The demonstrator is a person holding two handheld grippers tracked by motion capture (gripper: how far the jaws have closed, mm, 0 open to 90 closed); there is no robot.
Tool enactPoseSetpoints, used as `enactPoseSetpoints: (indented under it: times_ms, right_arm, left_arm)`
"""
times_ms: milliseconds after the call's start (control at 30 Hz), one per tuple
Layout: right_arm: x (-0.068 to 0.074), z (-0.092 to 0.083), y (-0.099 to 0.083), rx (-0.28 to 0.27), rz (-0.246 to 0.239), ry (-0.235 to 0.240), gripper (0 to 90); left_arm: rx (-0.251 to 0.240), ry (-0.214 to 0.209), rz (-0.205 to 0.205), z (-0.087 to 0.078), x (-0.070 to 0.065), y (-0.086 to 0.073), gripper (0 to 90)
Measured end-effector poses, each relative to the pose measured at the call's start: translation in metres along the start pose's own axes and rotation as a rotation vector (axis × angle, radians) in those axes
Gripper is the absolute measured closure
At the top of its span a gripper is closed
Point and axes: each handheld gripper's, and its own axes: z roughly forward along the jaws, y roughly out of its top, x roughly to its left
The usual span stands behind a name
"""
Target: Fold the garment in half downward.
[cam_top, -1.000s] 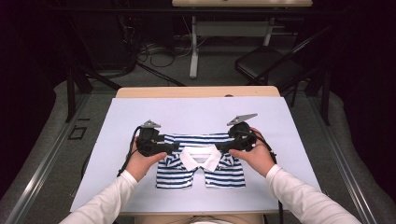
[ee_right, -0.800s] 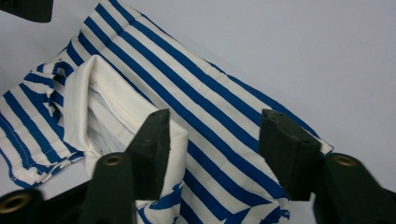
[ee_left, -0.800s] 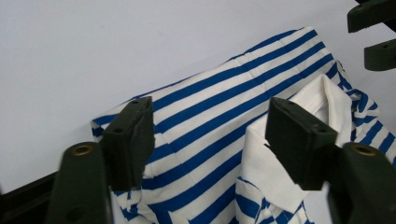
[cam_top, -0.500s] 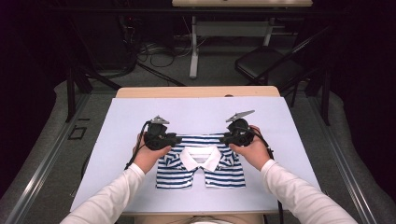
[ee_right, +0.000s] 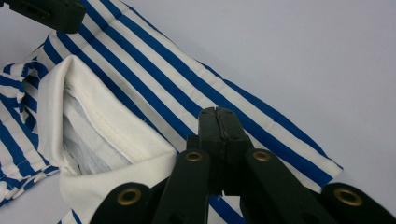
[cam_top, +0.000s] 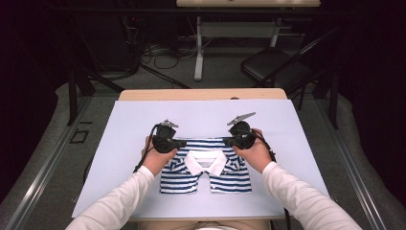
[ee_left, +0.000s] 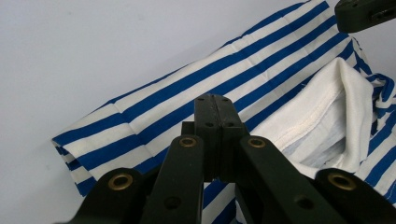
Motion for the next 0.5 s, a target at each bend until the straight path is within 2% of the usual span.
enactPoseSetpoints:
  times_ms: [333, 500]
  right_arm:
    - [-0.002, 0.007, -0.001, 0.009, 0.007, 0.008, 90.0]
    - [0.001, 0.013, -0.005, 0.034, 0.008, 0.023, 90.0]
  left_arm:
    - [0.036, -0.013, -0.023, 0.01, 0.004, -0.001, 90.0]
    - [0.055, -0.023, -0.02, 0.016, 0.003, -0.003, 90.0]
